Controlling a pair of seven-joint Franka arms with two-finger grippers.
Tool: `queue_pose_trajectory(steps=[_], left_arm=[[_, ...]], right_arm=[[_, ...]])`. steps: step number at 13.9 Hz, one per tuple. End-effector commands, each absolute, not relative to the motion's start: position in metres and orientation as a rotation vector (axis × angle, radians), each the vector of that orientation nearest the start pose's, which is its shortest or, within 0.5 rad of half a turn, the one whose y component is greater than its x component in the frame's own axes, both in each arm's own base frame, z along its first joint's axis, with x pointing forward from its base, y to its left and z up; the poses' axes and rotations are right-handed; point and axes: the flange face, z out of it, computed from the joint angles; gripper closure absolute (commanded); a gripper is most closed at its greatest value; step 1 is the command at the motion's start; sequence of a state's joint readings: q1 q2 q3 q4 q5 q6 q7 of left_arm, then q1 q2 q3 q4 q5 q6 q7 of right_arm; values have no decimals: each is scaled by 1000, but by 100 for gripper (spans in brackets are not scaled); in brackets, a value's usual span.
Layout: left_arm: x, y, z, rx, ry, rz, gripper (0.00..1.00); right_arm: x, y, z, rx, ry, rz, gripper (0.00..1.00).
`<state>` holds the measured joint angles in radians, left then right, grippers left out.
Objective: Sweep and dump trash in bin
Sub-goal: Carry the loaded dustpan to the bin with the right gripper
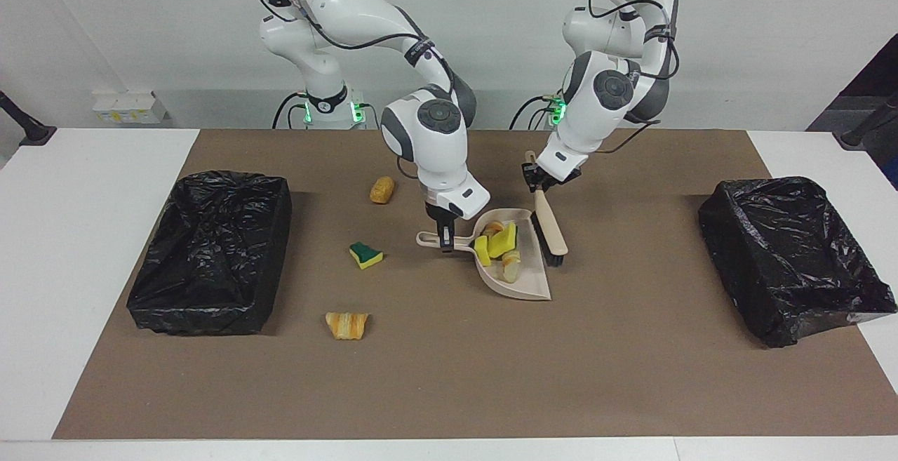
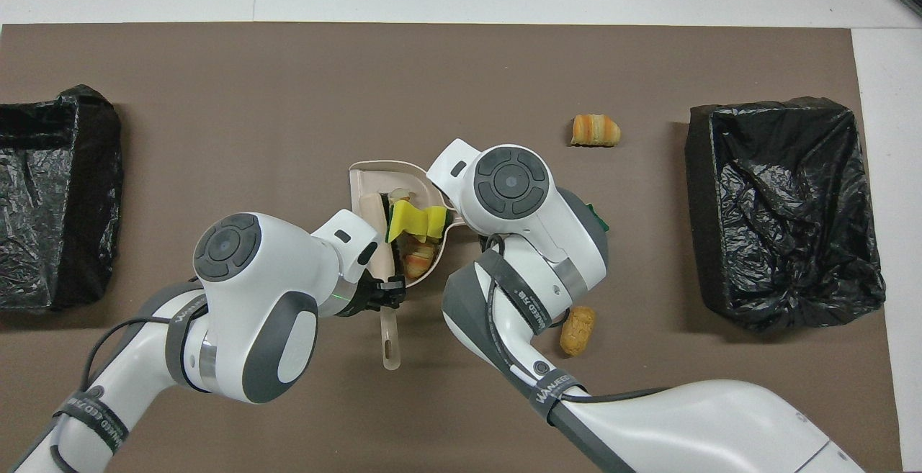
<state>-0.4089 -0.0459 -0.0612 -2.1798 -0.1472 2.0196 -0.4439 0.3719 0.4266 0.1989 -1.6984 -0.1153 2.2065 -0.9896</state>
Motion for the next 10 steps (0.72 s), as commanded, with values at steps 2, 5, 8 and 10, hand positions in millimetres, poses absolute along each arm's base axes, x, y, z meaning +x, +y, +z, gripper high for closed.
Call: queue_pose_trajectory(steps=[2, 5, 8, 10], left_arm=[[448, -238, 424, -3093, -49, 239, 100], [442, -236, 431, -3059, -18, 253, 100], [442, -234, 428, -3059, -13, 276, 100], [437, -234, 426, -3046, 32, 315, 100]], right_arm=[[580, 340, 365, 2226, 2191, 193, 100], [581, 330, 380, 2225, 2181, 197, 100], [579, 307, 399, 2244, 2144, 207, 100], [578, 286, 420, 2258, 2141, 181, 100]])
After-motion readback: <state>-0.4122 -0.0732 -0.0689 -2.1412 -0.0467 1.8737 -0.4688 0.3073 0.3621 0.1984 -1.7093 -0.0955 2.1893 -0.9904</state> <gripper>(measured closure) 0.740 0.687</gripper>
